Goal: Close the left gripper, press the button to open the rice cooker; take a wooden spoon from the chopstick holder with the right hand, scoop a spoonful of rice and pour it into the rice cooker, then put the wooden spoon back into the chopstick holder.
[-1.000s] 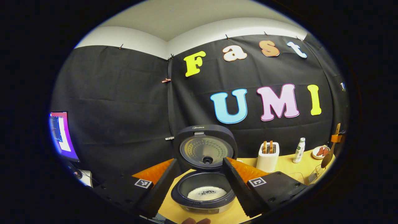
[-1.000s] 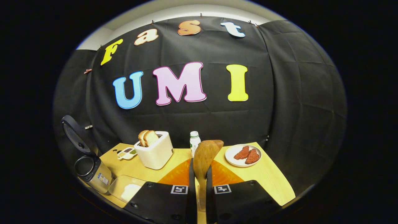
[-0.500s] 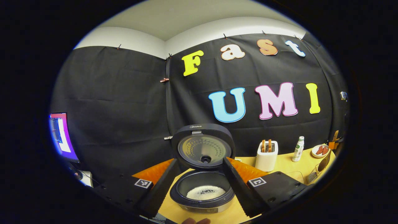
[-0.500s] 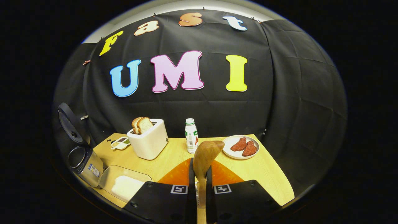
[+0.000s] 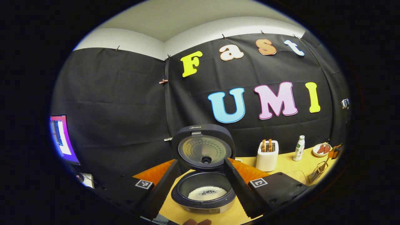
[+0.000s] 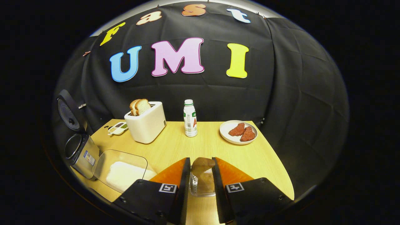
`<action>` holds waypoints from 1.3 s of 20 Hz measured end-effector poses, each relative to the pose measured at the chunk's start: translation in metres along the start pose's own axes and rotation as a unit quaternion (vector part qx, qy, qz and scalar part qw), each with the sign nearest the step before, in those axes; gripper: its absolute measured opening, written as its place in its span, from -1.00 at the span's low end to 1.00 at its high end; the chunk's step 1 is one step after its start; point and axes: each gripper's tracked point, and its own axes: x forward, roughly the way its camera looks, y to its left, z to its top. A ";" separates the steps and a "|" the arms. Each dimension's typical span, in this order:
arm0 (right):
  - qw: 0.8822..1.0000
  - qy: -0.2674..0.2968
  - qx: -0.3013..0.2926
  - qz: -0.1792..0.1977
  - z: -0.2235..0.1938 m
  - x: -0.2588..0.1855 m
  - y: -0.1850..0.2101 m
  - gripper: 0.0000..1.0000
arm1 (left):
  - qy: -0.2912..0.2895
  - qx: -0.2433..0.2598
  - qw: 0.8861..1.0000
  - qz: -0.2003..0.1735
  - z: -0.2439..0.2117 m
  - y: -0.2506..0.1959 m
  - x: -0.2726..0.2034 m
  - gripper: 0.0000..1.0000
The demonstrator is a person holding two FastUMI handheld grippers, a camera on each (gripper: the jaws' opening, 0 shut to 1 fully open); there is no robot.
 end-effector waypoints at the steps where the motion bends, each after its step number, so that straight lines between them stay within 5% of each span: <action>1: 1.000 -0.007 0.000 -0.003 0.004 -0.001 0.000 -0.15 | -0.001 -0.001 1.000 -0.002 0.001 -0.001 0.000 0.94; 17: 0.997 -0.070 0.009 -0.029 0.042 -0.051 0.002 -0.06 | -0.020 -0.008 1.000 -0.022 0.011 0.006 0.014 0.94; 26: 0.991 -0.130 -0.011 0.006 0.078 -0.077 0.056 0.55 | -0.045 -0.026 0.998 -0.034 0.032 0.022 0.058 0.94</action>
